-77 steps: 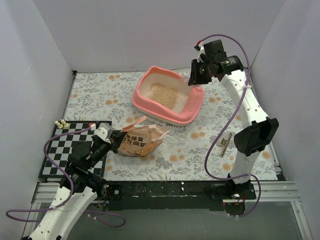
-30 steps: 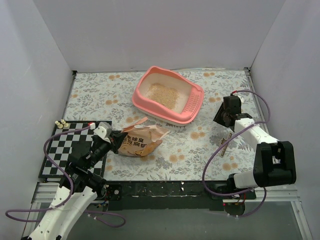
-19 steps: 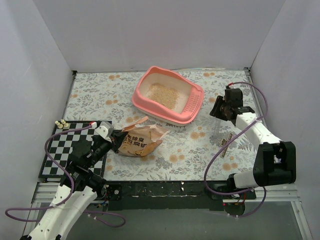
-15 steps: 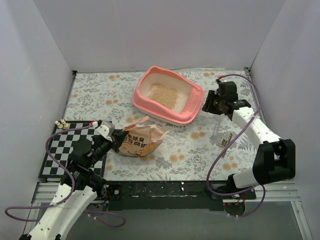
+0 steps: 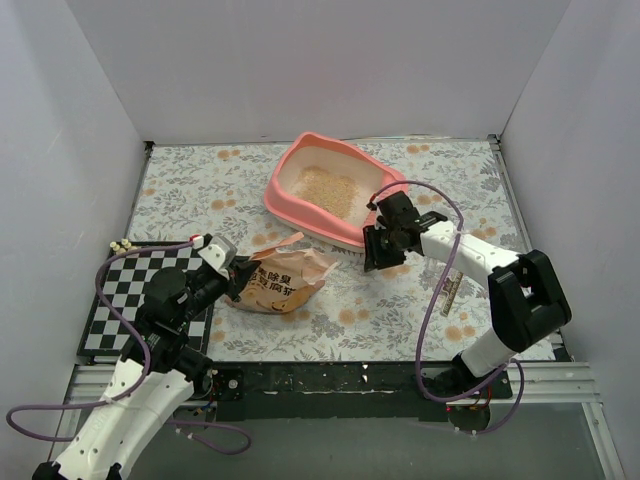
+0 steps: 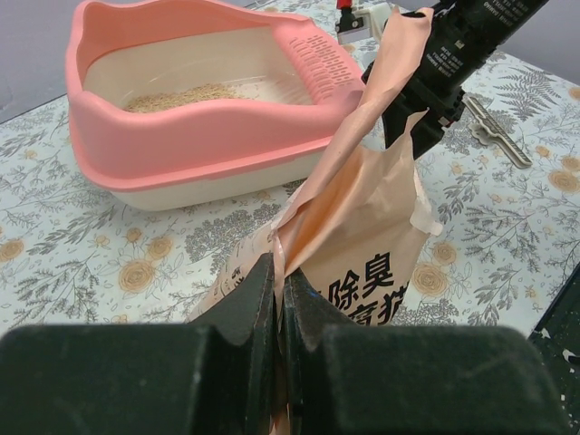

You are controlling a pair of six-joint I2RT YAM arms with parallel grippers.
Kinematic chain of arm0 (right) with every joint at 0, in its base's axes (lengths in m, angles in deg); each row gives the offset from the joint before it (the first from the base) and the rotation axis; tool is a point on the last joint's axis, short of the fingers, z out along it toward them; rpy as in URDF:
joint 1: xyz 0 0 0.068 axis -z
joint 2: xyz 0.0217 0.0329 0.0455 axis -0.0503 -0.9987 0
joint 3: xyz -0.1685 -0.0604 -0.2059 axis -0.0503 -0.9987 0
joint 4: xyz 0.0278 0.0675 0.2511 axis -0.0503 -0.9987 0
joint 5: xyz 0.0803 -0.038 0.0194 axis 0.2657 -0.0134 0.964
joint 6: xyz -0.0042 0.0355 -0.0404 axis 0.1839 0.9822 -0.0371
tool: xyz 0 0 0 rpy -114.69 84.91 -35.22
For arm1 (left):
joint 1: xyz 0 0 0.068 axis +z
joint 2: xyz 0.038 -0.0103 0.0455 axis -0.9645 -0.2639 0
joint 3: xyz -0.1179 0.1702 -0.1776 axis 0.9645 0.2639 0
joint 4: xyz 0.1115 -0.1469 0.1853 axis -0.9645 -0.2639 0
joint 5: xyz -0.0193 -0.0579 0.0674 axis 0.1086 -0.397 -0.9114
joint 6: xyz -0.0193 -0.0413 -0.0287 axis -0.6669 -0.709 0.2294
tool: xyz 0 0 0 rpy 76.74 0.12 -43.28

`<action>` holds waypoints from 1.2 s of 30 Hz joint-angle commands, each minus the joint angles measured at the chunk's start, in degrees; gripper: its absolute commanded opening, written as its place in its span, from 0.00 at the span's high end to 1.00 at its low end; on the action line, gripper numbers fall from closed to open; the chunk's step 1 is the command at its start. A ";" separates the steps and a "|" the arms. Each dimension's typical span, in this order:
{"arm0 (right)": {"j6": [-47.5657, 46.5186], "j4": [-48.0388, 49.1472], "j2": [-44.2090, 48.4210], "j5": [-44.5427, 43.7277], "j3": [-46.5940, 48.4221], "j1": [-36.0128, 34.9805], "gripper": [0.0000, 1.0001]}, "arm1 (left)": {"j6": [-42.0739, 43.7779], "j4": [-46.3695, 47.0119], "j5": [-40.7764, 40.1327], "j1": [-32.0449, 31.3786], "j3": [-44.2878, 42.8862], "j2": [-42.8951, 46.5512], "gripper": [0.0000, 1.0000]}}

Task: Fill the litter box with clean litter

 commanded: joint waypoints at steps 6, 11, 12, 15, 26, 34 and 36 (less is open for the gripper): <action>4.17 11.32 -3.64 -11.87 1.42 -0.31 0.52 | 1.29 9.46 11.67 -0.19 -4.65 -2.49 1.00; 3.99 16.16 -8.21 -10.23 4.93 2.23 0.51 | 0.06 11.31 18.52 -0.19 -7.46 -7.94 1.00; 3.91 17.56 -9.09 -9.26 5.28 3.03 0.51 | -0.02 11.75 19.67 -0.19 -8.08 -8.99 1.00; 2.42 21.78 -10.94 -7.58 5.29 4.70 0.51 | 0.50 14.21 22.57 -0.19 -9.05 -11.81 1.00; -10.57 24.61 0.29 7.61 2.83 11.38 0.46 | 9.72 15.80 34.36 0.16 -13.97 -24.91 1.00; -28.15 27.68 9.87 29.41 -5.59 13.84 0.41 | 13.77 7.10 40.15 0.77 -18.19 -26.06 1.00; -33.16 27.24 11.81 32.49 -8.15 14.54 0.41 | 13.51 5.61 39.98 0.77 -18.54 -24.39 1.00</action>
